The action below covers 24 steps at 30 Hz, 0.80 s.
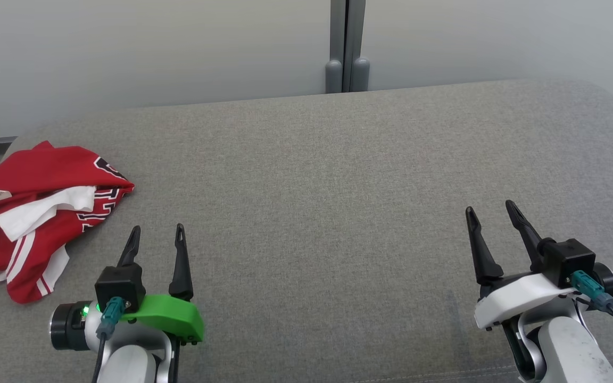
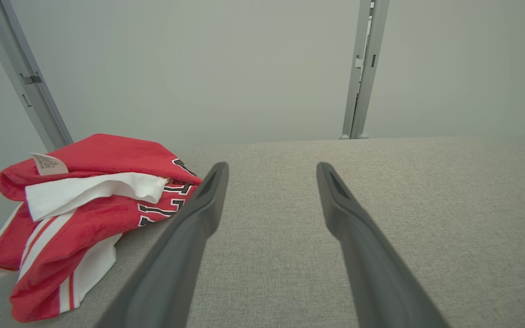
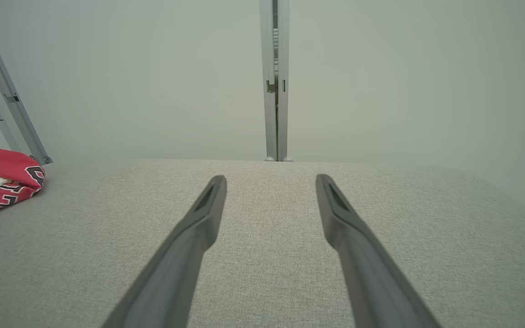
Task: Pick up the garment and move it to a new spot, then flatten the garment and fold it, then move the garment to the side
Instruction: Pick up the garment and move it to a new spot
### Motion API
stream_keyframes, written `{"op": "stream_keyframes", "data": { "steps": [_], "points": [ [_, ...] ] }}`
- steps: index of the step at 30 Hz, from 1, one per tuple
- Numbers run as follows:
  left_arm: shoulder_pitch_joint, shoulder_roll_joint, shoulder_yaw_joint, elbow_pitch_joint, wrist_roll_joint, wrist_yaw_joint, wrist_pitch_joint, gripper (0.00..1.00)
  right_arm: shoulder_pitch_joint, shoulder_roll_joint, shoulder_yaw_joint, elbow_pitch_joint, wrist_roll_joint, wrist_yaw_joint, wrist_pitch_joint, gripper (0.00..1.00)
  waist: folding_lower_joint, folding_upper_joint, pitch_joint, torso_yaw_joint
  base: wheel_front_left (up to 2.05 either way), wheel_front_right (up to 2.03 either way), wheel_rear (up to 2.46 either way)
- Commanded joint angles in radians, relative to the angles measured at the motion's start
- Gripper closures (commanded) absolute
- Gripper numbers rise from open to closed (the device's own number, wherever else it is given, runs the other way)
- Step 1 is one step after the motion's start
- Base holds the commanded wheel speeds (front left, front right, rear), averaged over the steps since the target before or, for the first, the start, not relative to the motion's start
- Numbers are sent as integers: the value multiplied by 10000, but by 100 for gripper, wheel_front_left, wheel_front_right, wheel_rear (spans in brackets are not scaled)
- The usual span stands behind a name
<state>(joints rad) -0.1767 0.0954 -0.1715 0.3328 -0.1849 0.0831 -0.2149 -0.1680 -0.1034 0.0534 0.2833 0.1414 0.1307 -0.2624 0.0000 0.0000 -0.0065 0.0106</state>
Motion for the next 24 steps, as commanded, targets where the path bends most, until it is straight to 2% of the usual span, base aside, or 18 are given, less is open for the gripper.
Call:
{"op": "stream_keyframes", "data": {
  "steps": [1, 15, 24],
  "points": [
    [-89, 2, 11, 34, -88, 52, 34, 0, -56, 20, -32, 40, 116, 0, -33, 0, 0, 0, 1, -5, 0, 0, 0],
    [-178, 84, -23, 51, -256, 132, 38, 0, -35, -33, -54, 29, 267, 1, -33, 0, 0, 0, 37, 95, 0, 0, 0],
    [-274, 80, -73, -2, -321, 217, 6, 0, 68, -74, 38, -94, 300, 1, -32, 0, 0, 0, 45, 1100, 0, 0, 0]
  ]
}}
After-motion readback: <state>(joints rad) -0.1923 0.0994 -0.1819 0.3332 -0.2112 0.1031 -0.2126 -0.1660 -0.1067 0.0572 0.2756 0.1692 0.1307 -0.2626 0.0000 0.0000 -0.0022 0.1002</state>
